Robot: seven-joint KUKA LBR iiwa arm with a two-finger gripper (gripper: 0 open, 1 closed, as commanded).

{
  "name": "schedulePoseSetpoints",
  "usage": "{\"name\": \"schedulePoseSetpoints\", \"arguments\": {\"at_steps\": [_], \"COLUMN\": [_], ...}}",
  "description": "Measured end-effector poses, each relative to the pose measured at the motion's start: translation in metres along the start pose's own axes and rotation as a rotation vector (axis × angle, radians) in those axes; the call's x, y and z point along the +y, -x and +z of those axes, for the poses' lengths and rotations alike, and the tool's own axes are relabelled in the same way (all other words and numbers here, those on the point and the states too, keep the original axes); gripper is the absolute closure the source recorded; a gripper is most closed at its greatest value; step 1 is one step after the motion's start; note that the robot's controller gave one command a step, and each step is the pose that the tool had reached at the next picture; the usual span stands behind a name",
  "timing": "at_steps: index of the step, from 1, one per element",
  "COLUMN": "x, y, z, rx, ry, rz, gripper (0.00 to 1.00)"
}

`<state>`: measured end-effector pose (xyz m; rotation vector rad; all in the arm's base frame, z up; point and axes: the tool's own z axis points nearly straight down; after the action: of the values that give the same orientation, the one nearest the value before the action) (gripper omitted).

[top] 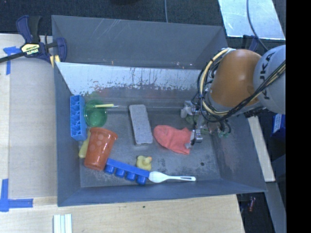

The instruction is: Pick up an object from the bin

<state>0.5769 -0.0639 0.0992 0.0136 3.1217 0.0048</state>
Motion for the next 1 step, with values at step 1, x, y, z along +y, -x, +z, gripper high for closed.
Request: {"name": "schedulePoseSetpoints", "arguments": {"at_steps": [1], "x": [0.0002], "y": [0.0016], "z": [0.0025], "rx": [-0.001], "ry": [-0.001], "rz": [-0.032], "gripper": [0.0]}}
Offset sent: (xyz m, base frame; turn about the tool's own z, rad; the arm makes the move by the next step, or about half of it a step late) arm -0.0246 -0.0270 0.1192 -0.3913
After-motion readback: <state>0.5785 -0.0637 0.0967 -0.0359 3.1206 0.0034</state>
